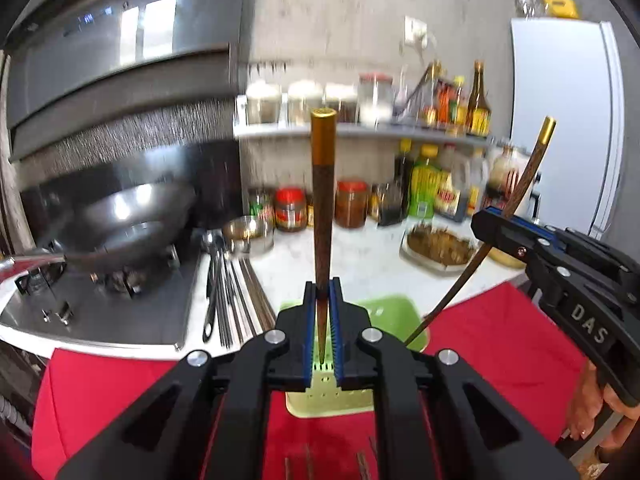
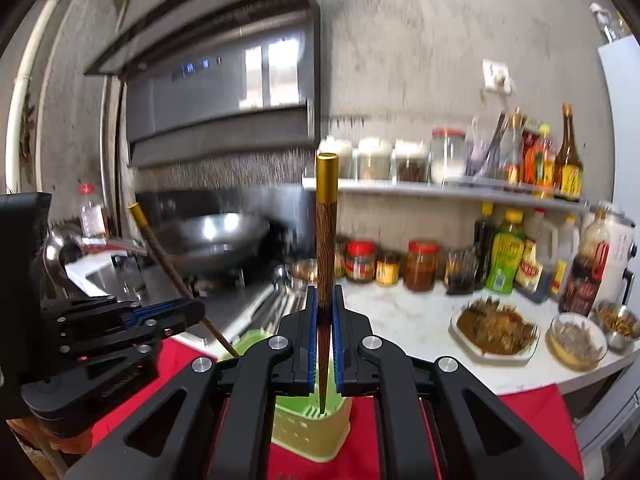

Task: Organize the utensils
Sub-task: 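Lower the left tool's chopstick into the green holder and open it while the right tool releases its own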

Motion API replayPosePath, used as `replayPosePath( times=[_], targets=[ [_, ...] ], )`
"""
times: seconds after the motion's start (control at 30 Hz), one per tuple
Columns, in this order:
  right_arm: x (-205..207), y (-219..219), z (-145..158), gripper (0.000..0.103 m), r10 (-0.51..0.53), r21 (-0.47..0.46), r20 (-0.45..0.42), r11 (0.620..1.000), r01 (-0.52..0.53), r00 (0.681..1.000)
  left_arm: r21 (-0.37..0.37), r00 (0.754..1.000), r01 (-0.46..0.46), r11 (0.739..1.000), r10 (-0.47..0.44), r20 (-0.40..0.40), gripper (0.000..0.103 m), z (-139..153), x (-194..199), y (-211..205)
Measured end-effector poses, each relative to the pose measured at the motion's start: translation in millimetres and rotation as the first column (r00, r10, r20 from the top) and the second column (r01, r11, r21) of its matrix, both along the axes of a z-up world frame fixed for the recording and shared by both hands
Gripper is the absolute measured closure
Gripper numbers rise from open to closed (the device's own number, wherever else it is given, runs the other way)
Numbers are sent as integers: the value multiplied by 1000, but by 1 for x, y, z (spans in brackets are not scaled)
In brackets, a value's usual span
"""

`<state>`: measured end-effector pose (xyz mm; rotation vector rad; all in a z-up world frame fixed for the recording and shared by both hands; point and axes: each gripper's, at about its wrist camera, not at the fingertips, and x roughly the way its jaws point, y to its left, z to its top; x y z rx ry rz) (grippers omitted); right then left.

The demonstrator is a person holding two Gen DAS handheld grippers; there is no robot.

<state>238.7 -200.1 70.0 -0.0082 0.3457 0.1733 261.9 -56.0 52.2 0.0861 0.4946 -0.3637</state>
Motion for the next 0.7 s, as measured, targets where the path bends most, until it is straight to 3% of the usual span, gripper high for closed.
replayPosePath(
  times=[0.27,0.37,0.4,0.47,0.7],
  targets=[
    [21,3,-32,93,-7,-22,-82,1000,5,997,45,997,-10,999,14,-76,96,-35,24,0],
    [14,-4,-30,63,-23,-5,-82,1000,22,996,23,998,-22,999,23,-62,89,-27,14,9],
    [7,-6,-27,57,-27,2,-80,1000,27,996,19,999,-28,999,28,-47,85,-21,8,11],
    [-6,-9,-23,57,-36,-2,-71,999,36,997,14,999,-37,999,37,-20,71,-11,-6,15],
    [-81,-24,-24,57,-58,-8,-82,998,57,995,31,990,-137,990,136,31,70,5,-77,46]
  ],
)
